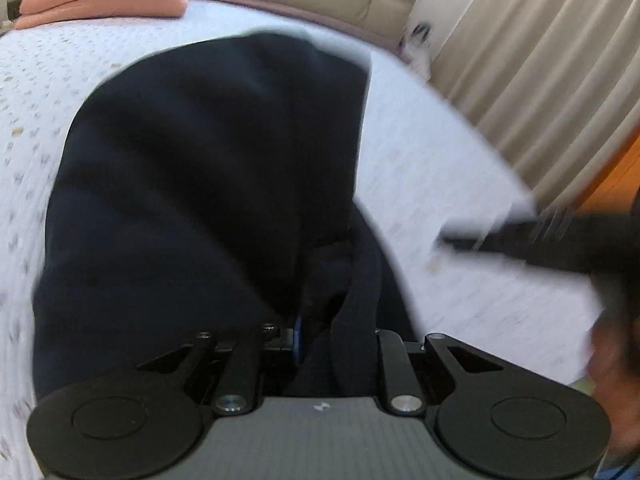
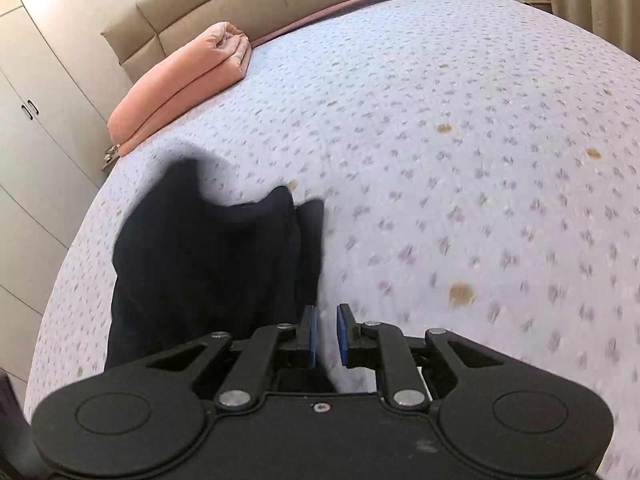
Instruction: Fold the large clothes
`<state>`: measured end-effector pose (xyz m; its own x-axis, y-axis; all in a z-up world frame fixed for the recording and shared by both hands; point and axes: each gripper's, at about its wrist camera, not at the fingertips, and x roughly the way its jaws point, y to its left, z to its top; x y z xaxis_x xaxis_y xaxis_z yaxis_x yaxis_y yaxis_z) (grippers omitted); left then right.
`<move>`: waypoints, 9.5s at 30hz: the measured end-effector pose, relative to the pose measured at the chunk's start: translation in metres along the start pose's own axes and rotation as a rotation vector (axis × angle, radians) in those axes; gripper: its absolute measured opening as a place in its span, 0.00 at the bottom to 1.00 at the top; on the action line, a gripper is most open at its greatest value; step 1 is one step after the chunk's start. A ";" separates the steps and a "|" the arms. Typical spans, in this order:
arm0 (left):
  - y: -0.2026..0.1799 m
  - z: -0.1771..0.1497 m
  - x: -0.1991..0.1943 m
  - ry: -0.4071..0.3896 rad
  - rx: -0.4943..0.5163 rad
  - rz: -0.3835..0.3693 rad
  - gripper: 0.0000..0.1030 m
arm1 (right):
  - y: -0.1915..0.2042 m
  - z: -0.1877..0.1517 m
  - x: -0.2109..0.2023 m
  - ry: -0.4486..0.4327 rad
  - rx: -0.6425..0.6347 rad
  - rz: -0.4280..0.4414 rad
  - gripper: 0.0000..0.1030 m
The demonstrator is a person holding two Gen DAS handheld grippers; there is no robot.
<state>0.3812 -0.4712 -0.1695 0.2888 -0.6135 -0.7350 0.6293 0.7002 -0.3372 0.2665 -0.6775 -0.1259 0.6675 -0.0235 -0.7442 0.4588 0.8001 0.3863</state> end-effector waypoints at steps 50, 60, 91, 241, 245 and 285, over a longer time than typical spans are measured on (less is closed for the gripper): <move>0.040 -0.046 -0.071 -0.085 -0.161 -0.024 0.14 | 0.075 -0.065 0.066 0.221 -0.573 -0.032 0.00; 0.038 -0.054 -0.080 -0.078 -0.130 0.002 0.14 | 0.096 -0.005 0.037 0.063 -0.559 0.074 0.15; 0.059 -0.031 -0.091 -0.077 -0.192 -0.095 0.08 | 0.108 -0.025 0.089 0.078 -0.614 0.031 0.20; -0.007 -0.291 -0.498 -0.390 0.077 0.357 0.75 | 0.271 -0.351 -0.337 -0.343 -0.269 -0.119 1.00; -0.028 -0.294 -0.533 -0.488 0.080 0.385 1.00 | 0.280 -0.363 -0.369 -0.421 -0.293 -0.095 1.00; 0.022 -0.317 -0.472 -0.173 -0.030 0.552 1.00 | 0.262 -0.390 -0.290 -0.124 -0.328 -0.179 1.00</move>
<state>0.0296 -0.0503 -0.0166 0.6837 -0.2036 -0.7008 0.3320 0.9419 0.0502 -0.0352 -0.2271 -0.0211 0.6686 -0.2363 -0.7051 0.3764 0.9253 0.0469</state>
